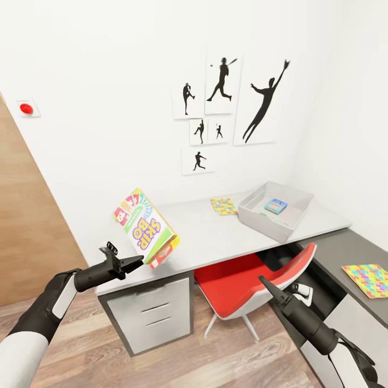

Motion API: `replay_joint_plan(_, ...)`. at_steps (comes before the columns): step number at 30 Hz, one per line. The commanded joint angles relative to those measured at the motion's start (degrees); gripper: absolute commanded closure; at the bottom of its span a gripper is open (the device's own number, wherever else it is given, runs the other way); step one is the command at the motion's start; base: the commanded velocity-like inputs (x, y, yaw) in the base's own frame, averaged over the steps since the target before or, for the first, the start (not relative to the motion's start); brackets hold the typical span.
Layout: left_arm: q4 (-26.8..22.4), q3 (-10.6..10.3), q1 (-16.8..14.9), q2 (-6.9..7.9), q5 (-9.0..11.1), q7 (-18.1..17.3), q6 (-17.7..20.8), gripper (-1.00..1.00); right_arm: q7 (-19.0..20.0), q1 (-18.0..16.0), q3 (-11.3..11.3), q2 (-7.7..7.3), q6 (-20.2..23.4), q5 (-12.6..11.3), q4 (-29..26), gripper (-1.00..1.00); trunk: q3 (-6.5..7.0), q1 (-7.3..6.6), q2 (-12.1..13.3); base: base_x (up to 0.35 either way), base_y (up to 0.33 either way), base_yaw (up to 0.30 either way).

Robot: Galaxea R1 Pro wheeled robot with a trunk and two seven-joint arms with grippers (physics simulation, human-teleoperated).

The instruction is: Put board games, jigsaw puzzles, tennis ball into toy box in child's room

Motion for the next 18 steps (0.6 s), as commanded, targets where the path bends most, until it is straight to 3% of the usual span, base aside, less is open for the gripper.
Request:
replay_joint_plan(1,0.0,0.0,0.0,0.01,0.2,0.0,0.5,1.00,0.0,0.0,0.0,-0.02,0.5,-0.4,0.0,-1.00,-0.07,0.01,0.0,0.077,-0.123,0.000)
replay_joint_plan(6,0.0,0.0,0.0,0.01,0.2,0.0,0.5,1.00,0.1,0.0,0.0,-0.04,0.6,-0.4,0.0,-1.00,0.01,0.01,0.0,0.025,-0.043,-0.046)
replay_joint_plan(13,0.0,0.0,0.0,0.06,0.2,-0.1,0.6,1.00,0.0,0.0,0.0,-0.04,0.5,-0.4,0.0,-1.00,0.43,0.01,0.0,0.003,-0.005,-0.176)
replay_joint_plan(18,0.0,0.0,0.0,0.09,0.2,-0.1,0.6,1.00,-0.1,0.0,0.0,0.04,0.4,-0.4,-0.2,-1.00,1.40,-1.08,2.0,0.000,0.000,-0.047)
